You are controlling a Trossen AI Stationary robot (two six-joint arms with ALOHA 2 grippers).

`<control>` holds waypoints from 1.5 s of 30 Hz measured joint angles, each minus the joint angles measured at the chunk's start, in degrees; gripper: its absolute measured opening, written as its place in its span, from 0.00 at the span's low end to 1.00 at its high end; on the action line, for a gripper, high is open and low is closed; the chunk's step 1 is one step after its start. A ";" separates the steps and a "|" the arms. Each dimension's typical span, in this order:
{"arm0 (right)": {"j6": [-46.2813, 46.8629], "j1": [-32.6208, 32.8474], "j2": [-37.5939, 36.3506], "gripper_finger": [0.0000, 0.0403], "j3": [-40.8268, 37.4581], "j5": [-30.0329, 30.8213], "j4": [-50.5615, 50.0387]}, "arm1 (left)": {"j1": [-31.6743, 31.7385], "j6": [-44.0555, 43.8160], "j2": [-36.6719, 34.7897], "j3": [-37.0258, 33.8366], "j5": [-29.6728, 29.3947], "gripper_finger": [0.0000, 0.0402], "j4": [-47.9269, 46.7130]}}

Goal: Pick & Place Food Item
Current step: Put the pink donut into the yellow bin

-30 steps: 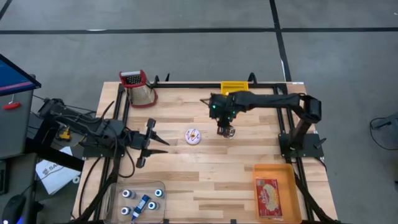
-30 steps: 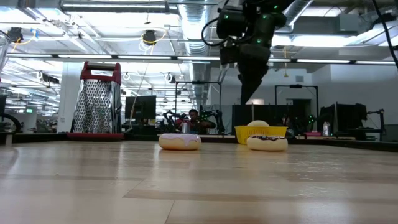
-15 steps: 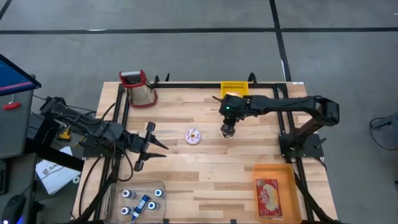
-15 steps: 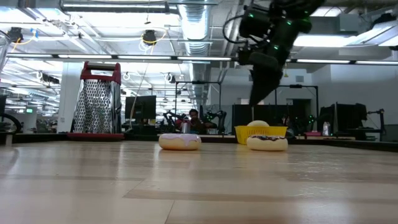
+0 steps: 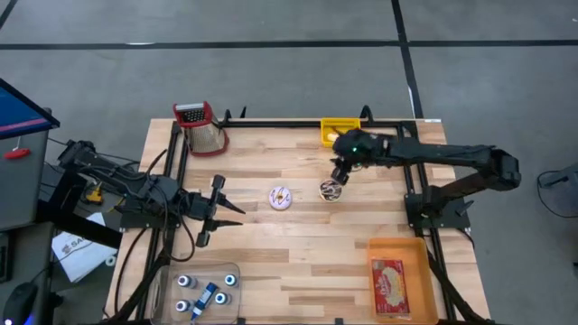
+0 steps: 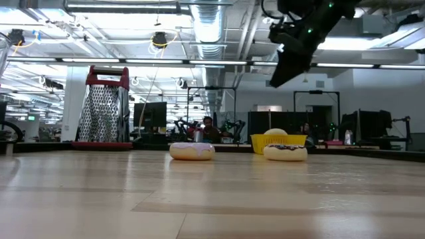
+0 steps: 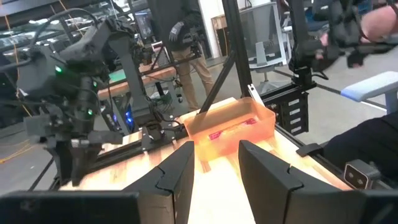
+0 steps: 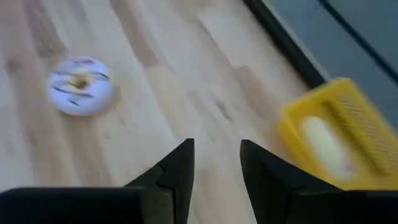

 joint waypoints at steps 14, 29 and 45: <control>11.29 2.87 -3.00 0.30 3.80 -20.77 -9.08 | 0.02 -0.25 0.21 0.00 -0.31 0.30 0.01; 29.60 34.37 -0.71 0.31 3.83 -4.40 -4.23 | -0.13 1.00 7.93 1.96 -6.82 0.30 8.55; 37.46 53.94 11.49 0.31 3.74 7.54 10.19 | -7.64 0.86 11.30 3.39 -6.32 0.30 14.56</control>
